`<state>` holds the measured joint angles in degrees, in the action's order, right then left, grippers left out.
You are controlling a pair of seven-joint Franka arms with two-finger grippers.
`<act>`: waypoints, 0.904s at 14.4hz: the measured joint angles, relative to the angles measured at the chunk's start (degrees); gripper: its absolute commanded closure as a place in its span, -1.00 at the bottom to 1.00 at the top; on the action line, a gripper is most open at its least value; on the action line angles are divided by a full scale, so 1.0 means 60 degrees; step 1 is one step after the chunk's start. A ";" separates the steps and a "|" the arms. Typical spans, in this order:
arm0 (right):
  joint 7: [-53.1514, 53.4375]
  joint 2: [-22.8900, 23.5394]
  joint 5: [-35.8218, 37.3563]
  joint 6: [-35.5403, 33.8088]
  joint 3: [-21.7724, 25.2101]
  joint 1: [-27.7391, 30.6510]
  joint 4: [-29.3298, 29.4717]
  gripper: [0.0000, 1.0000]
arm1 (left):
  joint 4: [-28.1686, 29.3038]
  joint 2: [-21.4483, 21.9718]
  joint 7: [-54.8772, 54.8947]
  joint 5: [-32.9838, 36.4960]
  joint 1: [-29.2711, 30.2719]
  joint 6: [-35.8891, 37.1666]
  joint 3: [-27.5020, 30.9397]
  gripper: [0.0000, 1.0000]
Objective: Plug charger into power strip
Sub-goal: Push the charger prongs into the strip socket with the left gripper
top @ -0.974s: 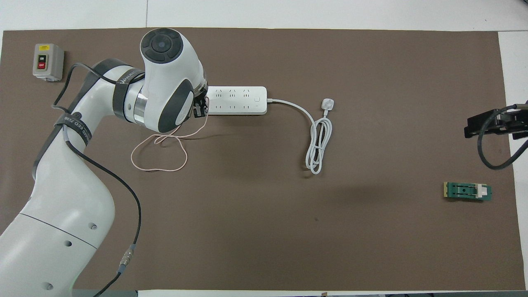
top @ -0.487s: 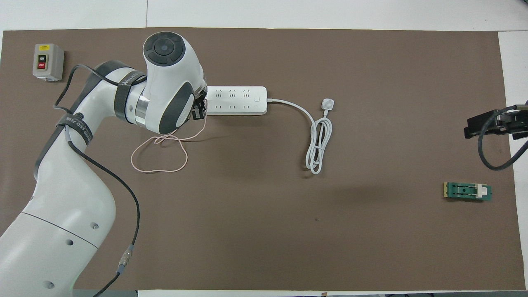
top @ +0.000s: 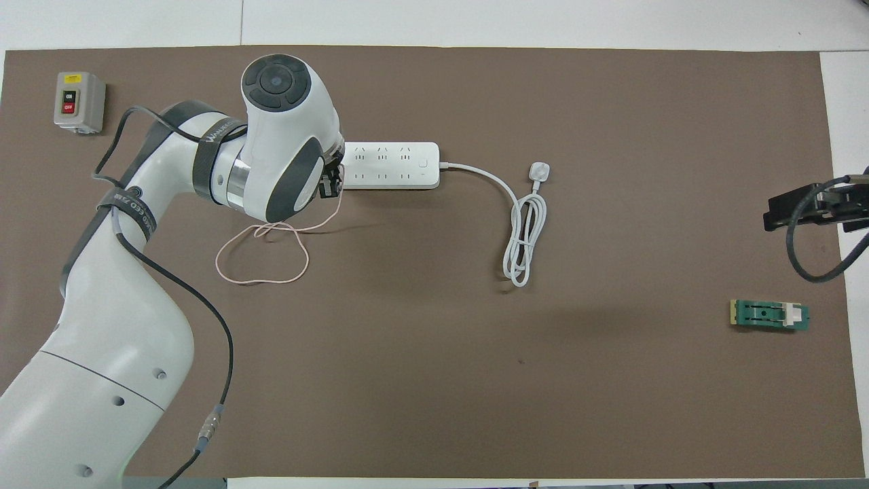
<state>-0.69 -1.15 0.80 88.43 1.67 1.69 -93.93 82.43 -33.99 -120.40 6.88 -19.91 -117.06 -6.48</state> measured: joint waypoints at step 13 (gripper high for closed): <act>0.0000 -0.0004 0.0000 -0.0011 0.0001 -0.0029 0.0000 -1.00 | 0.0057 0.0025 0.0863 0.0000 -0.0003 -0.0074 -0.0001 1.00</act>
<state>-0.69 -1.17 0.80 88.36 1.68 1.51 -93.94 82.77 -33.85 -115.22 6.88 -19.92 -117.50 -6.49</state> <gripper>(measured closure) 0.000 0.678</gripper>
